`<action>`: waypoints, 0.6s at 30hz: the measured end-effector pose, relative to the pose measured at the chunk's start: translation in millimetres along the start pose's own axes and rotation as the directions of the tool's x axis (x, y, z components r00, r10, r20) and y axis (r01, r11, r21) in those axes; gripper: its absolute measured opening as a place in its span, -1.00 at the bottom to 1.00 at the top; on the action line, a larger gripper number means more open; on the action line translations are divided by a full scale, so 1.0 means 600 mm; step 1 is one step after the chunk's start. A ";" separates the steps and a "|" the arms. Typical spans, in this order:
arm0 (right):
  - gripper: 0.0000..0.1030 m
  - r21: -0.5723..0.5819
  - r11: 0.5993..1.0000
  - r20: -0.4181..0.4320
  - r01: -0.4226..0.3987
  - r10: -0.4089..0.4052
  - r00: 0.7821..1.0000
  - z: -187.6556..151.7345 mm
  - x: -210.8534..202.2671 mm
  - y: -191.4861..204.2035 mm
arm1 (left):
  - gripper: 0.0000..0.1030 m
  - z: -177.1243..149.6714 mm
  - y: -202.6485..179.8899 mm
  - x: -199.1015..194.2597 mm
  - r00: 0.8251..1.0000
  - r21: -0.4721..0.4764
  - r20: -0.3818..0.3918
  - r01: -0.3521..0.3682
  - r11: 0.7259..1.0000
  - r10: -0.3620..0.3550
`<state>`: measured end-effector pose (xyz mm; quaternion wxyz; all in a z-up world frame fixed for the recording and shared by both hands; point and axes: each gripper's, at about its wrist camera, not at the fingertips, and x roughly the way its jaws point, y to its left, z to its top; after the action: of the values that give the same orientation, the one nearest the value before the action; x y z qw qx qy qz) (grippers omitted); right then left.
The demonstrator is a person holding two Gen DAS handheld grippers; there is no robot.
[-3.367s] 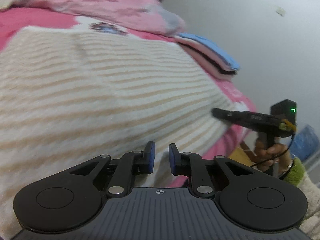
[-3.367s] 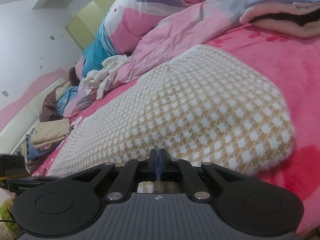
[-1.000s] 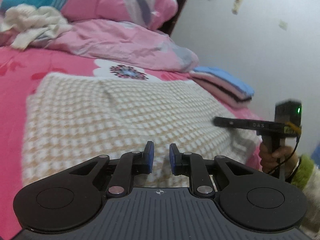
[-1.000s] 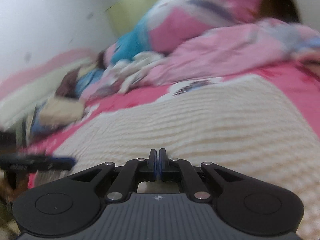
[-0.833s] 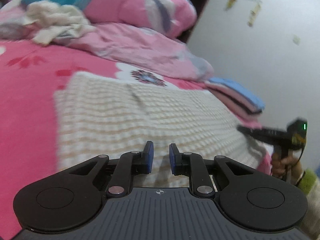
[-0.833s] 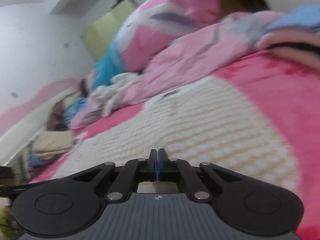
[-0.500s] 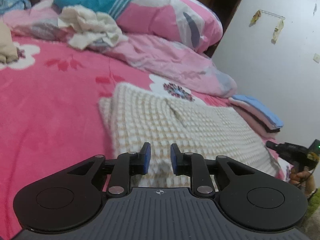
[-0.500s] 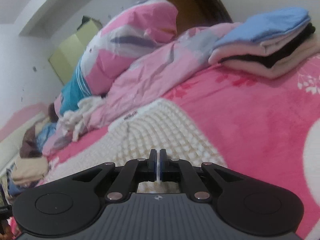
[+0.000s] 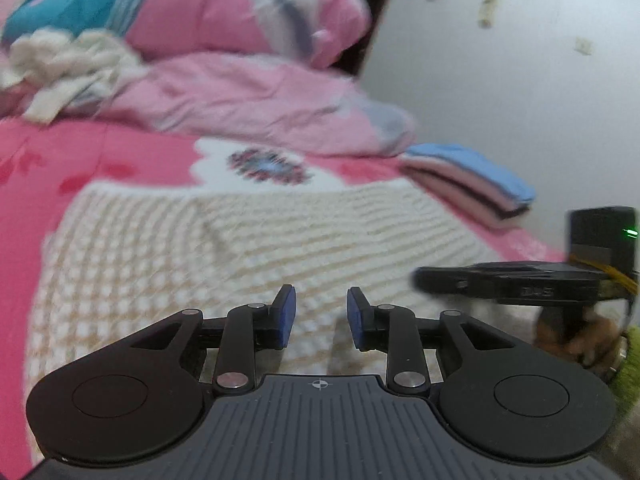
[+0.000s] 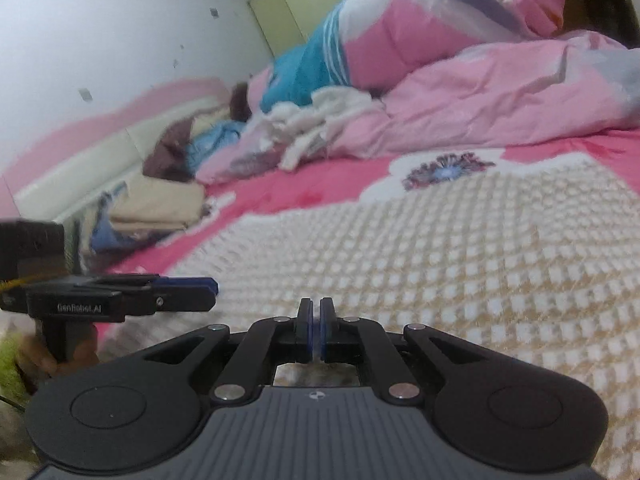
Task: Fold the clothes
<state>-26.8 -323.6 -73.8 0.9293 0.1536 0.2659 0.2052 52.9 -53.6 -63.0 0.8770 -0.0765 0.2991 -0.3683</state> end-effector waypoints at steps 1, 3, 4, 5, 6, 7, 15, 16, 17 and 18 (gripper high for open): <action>-0.98 0.023 1.000 0.011 0.008 -0.008 1.000 -0.001 -0.005 -0.012 | -0.47 -0.001 0.014 -0.003 1.000 -0.039 0.007 -0.002 0.999 0.002; -0.98 0.077 0.996 0.035 0.037 -0.040 0.999 0.001 -0.019 -0.039 | -0.47 -0.004 0.042 -0.010 1.000 -0.116 0.021 -0.005 0.993 0.007; -0.99 0.101 0.993 0.049 0.055 -0.060 0.997 0.001 -0.027 -0.054 | -0.47 -0.005 0.057 -0.013 1.000 -0.154 0.027 -0.005 0.988 0.010; -0.99 0.132 0.989 0.065 0.071 -0.080 0.995 0.001 -0.038 -0.072 | -0.49 -0.006 0.069 -0.017 0.999 -0.185 0.036 -0.008 0.983 0.015; -1.00 0.168 0.982 0.084 0.085 -0.100 0.991 0.000 -0.049 -0.091 | -0.49 -0.008 0.078 -0.024 0.999 -0.203 0.049 -0.013 0.979 0.024; -1.00 0.205 0.974 0.101 0.098 -0.120 0.988 -0.001 -0.061 -0.110 | -0.49 -0.008 0.085 -0.031 0.998 -0.215 0.059 -0.021 0.976 0.035; -0.98 0.364 0.909 0.186 0.203 -0.284 0.940 -0.018 -0.120 -0.174 | -0.49 -0.001 0.077 -0.055 0.974 -0.181 0.074 -0.196 0.964 0.212; -0.98 0.353 0.908 0.188 0.224 -0.303 0.934 -0.017 -0.121 -0.170 | -0.49 0.001 0.078 -0.058 0.967 -0.188 0.071 -0.229 0.955 0.246; -0.97 0.344 0.907 0.191 0.241 -0.319 0.928 -0.015 -0.124 -0.164 | -0.48 0.004 0.080 -0.061 0.960 -0.197 0.069 -0.253 0.947 0.271; -0.96 0.337 0.906 0.195 0.256 -0.333 0.922 -0.013 -0.126 -0.159 | -0.47 0.007 0.081 -0.064 0.955 -0.203 0.069 -0.269 0.941 0.288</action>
<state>-61.3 -439.9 -85.1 0.9404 0.2775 0.1964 -0.0031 63.4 7.4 -59.0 0.9223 -0.1351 0.2979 -0.2057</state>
